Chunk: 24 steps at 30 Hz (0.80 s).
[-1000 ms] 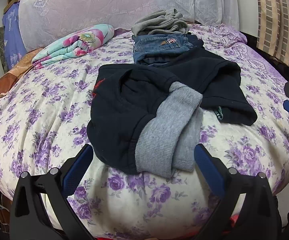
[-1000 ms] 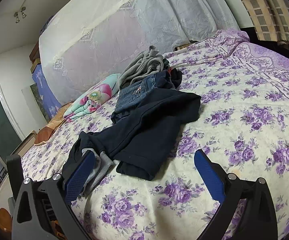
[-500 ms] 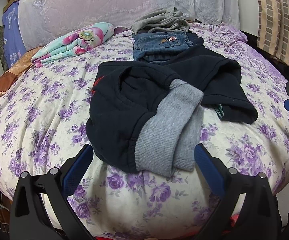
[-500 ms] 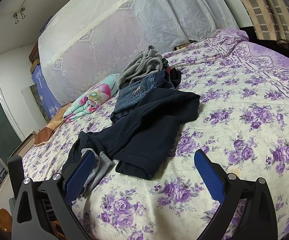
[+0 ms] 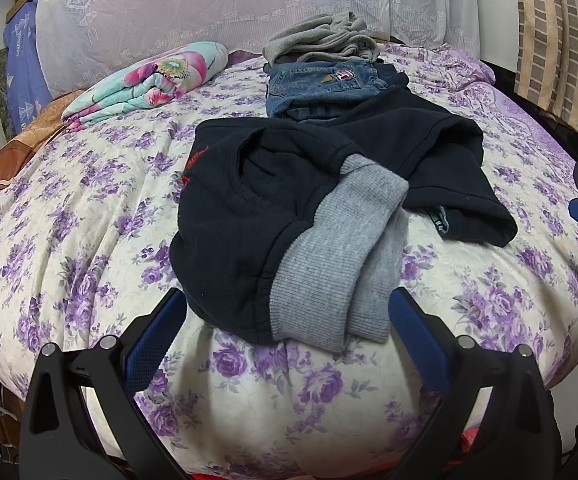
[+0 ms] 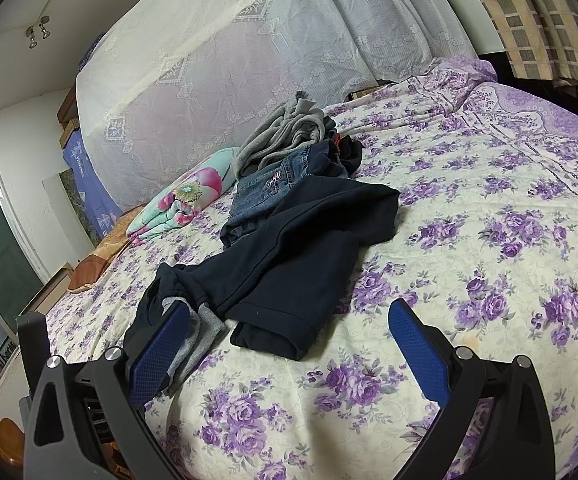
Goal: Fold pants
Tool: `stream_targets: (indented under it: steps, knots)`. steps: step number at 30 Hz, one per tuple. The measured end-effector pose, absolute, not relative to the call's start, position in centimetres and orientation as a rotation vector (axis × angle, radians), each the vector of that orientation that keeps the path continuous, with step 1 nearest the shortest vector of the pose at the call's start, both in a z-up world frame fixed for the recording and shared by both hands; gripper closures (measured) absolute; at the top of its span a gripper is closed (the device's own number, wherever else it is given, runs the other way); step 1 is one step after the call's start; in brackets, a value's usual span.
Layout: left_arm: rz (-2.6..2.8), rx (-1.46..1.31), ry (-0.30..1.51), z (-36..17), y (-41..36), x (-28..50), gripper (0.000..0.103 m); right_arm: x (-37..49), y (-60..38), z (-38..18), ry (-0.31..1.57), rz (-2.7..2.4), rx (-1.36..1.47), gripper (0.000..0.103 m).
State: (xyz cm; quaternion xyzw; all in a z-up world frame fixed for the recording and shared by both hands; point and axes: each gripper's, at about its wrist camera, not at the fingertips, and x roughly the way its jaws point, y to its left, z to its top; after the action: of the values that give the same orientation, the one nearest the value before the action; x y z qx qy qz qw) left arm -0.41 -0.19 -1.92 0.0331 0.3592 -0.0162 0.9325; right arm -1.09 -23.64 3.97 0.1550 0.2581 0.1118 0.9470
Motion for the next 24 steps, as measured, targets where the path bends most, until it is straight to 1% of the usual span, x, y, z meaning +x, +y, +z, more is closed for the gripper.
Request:
stream_targets:
  steps: [24]
  knots:
    - [-0.035, 0.066, 0.739, -1.88, -0.14, -0.25, 0.004, -1.02, -23.76, 4.03, 0.53, 0.228, 0.319, 0.003]
